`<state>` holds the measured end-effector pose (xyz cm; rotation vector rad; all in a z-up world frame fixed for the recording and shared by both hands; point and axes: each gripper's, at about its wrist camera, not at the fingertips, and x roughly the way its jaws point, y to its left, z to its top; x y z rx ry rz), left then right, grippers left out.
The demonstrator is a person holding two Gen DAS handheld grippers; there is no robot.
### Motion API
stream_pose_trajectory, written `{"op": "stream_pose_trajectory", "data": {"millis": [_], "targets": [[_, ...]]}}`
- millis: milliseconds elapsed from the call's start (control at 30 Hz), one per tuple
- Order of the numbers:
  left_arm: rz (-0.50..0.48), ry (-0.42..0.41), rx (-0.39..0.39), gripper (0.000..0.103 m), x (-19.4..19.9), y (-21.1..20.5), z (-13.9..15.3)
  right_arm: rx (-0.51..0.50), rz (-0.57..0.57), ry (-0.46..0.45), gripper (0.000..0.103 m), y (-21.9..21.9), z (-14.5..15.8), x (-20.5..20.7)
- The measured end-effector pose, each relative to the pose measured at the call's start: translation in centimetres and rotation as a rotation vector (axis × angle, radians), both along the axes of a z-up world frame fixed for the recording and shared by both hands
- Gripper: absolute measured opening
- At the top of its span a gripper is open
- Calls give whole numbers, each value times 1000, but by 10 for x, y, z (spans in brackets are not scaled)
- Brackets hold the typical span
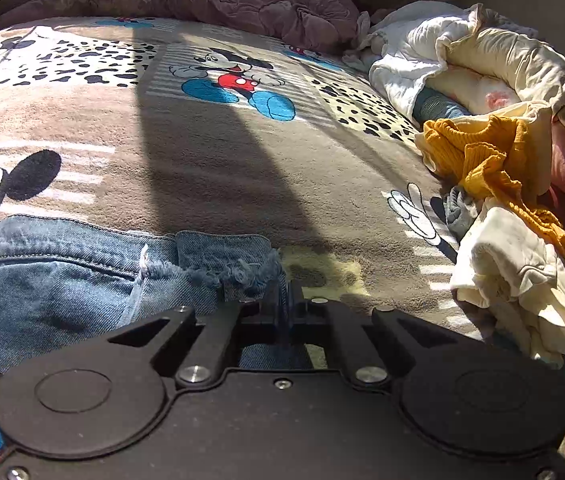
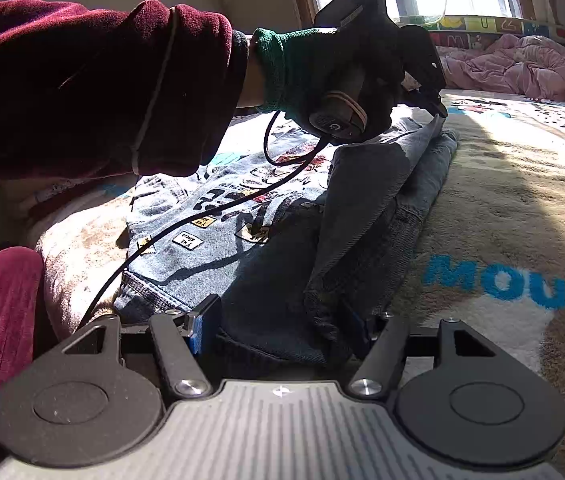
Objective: Fold clothes
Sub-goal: 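Lay the hem down and open the left gripper, then move the left gripper to the frayed hem and grasp it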
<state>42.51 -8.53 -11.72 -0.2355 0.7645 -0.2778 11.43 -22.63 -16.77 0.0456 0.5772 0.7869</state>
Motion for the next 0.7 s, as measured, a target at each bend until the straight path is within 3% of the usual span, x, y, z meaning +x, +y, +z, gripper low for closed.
{"op": "stream_pose_trajectory", "data": {"millis": [67,167,267,333,400,500,633,667,700], "targets": [[-22,-41,-44,19,-8,12,6,5,2,6,64,-1,0,1],[7,-103,27,19,-27,30,18,10,3,9,64,-2,1,0],[-8,-123,38,19,-46,47,22,11,-6,4,61,-3,2,0],[-15,-117,58,21,-53,53,21,7,-21,-11,57,-3,3,-1],[-5,-85,43,31,-49,60,16,4,-40,-32,56,-2,5,-2],[13,-28,-5,31,-35,67,6,9,-82,-71,56,0,9,-2],[30,26,5,30,-21,69,-9,7,-97,-72,56,7,9,4],[29,29,-4,27,-20,70,-10,0,-90,-62,56,10,8,7],[28,31,-14,0,-19,71,-12,-5,-83,-50,56,11,6,9]]}}
